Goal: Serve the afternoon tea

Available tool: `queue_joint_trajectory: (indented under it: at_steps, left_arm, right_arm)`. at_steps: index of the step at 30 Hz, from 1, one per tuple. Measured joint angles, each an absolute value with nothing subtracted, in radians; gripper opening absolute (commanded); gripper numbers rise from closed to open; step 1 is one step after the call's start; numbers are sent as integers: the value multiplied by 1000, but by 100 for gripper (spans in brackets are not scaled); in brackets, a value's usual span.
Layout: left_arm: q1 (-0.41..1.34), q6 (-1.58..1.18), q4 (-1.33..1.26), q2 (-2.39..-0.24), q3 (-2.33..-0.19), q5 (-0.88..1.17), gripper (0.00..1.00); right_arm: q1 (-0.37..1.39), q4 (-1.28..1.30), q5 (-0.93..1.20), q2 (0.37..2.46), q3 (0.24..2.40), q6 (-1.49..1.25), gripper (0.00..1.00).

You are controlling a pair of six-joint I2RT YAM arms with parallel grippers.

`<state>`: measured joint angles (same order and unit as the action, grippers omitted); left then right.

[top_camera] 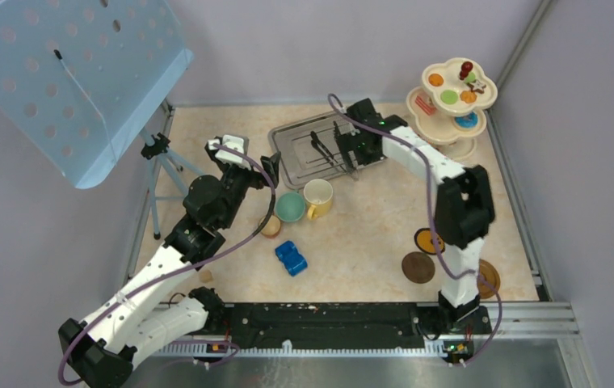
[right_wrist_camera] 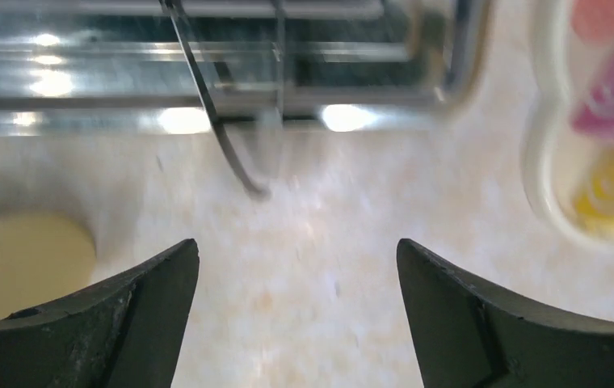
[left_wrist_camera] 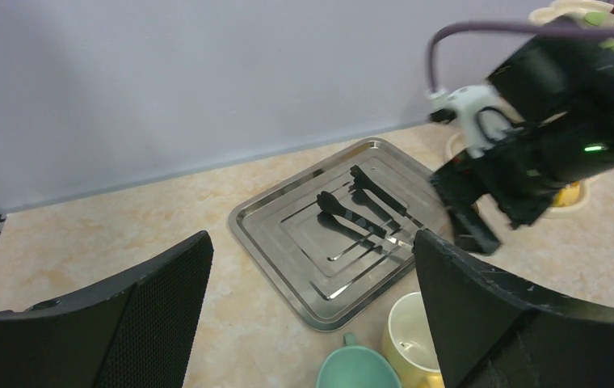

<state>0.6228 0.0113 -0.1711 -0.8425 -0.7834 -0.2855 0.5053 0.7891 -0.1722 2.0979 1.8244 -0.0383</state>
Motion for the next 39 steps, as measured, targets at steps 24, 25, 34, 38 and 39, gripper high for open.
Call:
queue_joint_trajectory:
  at_steps: [24, 25, 34, 38, 39]
  left_arm:
    - [623, 10, -155, -865, -784, -270, 99]
    - [623, 10, -155, -867, -784, -270, 99]
    - [623, 10, -154, -867, -784, -270, 99]
    - [623, 10, -154, -867, -784, -270, 99]
    - [623, 10, -154, -867, -784, -270, 99]
  right_arm:
    - [344, 915, -375, 1142, 683, -974, 84]
    - [344, 906, -374, 1156, 675, -979, 83]
    - [344, 763, -367, 1238, 610, -952, 84]
    - [344, 693, -371, 1278, 627, -936, 81]
    - [344, 671, -375, 1290, 632, -933, 81]
